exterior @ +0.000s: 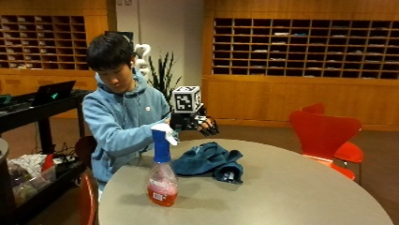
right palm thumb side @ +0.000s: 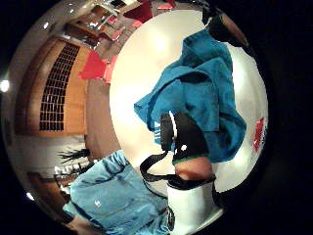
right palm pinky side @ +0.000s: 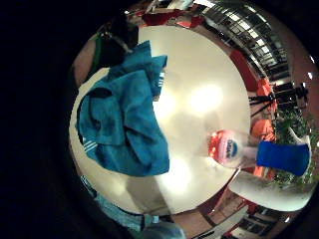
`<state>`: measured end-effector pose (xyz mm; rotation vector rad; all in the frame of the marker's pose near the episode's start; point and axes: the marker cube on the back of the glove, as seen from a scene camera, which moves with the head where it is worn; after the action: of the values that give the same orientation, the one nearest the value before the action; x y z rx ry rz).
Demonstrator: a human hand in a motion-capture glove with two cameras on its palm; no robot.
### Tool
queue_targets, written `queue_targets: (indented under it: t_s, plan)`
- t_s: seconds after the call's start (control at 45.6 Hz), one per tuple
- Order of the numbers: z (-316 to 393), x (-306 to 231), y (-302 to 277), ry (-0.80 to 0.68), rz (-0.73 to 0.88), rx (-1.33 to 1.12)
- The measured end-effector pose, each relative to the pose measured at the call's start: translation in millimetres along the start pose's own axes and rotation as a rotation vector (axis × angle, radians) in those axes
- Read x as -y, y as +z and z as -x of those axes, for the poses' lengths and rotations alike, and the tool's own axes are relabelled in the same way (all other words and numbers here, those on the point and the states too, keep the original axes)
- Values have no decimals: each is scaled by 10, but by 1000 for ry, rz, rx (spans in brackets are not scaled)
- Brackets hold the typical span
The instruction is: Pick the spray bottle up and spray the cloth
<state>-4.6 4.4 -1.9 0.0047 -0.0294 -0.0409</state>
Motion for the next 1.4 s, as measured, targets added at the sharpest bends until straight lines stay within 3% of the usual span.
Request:
queue_targets:
  t_s: [0.154,0.263,0.527,0.637,0.9,1.142,1.273,1.405]
  plan:
    - [-133,-87,-93,-164,-117,-70]
    - [-36,-156,-223,-46,-216,65]
    - [-170,-464,-580,-7,-533,111]
    - [-392,-626,-759,64,-692,177]
    - [-904,-1184,-797,228,-908,301]
    - [-1489,-1562,-515,506,-1125,434]
    - [-1840,-1507,-251,660,-1164,543]
    - [-2157,-1325,5,757,-1100,702]
